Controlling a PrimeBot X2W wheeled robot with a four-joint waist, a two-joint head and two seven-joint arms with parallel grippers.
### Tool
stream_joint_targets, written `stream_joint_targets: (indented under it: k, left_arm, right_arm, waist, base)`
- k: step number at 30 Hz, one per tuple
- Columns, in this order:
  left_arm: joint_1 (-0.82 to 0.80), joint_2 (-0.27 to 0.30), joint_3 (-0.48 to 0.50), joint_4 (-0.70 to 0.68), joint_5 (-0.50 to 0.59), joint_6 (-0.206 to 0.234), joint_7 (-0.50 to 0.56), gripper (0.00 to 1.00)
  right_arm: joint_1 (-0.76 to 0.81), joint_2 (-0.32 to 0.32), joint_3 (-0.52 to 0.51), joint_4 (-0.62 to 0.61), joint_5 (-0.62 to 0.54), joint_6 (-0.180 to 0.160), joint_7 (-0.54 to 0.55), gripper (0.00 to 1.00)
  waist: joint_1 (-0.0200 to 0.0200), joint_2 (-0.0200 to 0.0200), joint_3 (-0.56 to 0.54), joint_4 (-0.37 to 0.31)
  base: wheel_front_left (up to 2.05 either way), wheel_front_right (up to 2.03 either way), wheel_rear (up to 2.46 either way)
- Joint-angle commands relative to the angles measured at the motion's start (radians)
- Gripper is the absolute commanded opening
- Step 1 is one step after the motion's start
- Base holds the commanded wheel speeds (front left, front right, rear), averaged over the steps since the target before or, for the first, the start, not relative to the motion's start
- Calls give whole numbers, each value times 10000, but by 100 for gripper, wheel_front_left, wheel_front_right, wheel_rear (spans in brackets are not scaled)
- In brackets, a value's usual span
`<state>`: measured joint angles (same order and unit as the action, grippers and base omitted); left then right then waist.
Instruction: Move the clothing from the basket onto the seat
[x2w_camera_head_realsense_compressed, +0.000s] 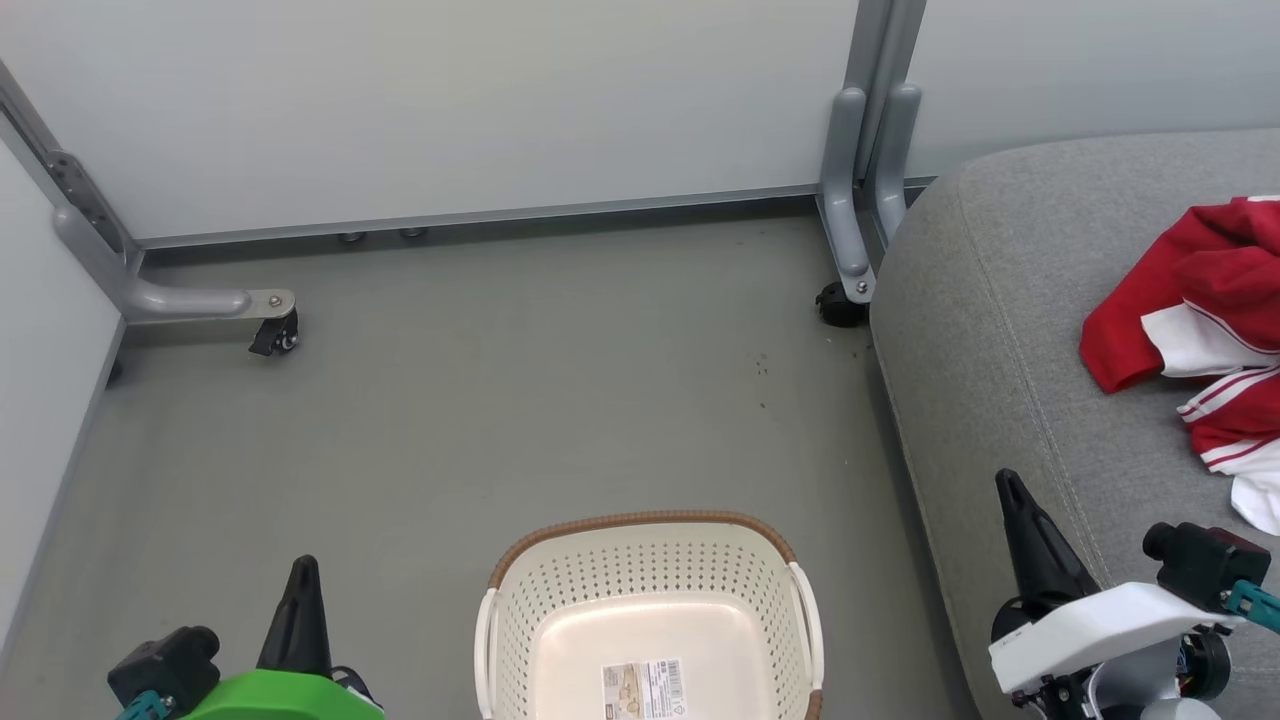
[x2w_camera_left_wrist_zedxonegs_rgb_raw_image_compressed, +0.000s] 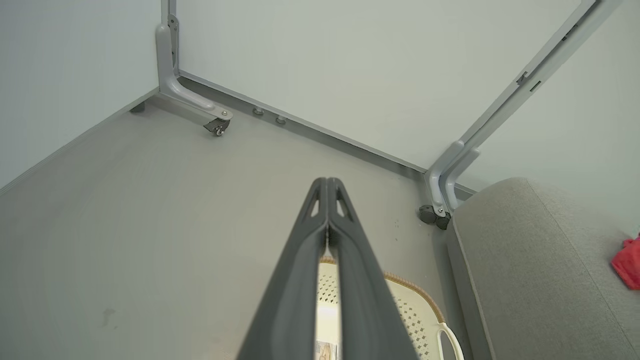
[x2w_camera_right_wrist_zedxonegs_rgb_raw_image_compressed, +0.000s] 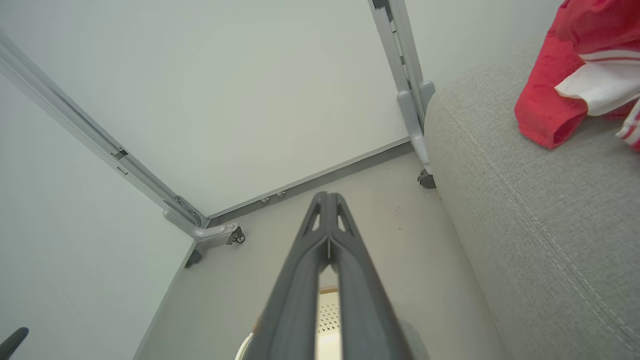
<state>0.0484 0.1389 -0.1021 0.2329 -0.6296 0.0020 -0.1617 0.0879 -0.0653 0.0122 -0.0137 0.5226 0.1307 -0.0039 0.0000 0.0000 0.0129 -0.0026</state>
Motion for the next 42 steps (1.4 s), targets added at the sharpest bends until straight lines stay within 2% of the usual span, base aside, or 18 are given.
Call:
stream_joint_targets:
  k: [1,19,42]
  left_arm:
    - [-370,-29,163,-105,-570,-99,128,0]
    - [-696,-236,672,-53,-2892,-411,795,0]
    - [-1045,-467,1232,9,-5400,-757,1519,0]
  right_arm:
    - [-357,-79,-36,9,681,0,30,0]
    - [-766,-174,-149,637,3406,0,162,0]
    - [-1225,-221,-348,1321,6288,1,362,0]
  waist:
    - [0,0,-2,1]
    - [0,0,-19,5]
    - [0,0,-41,11]
  base:
    - [0,0,0]
    - [0,0,0]
    - [0,0,0]
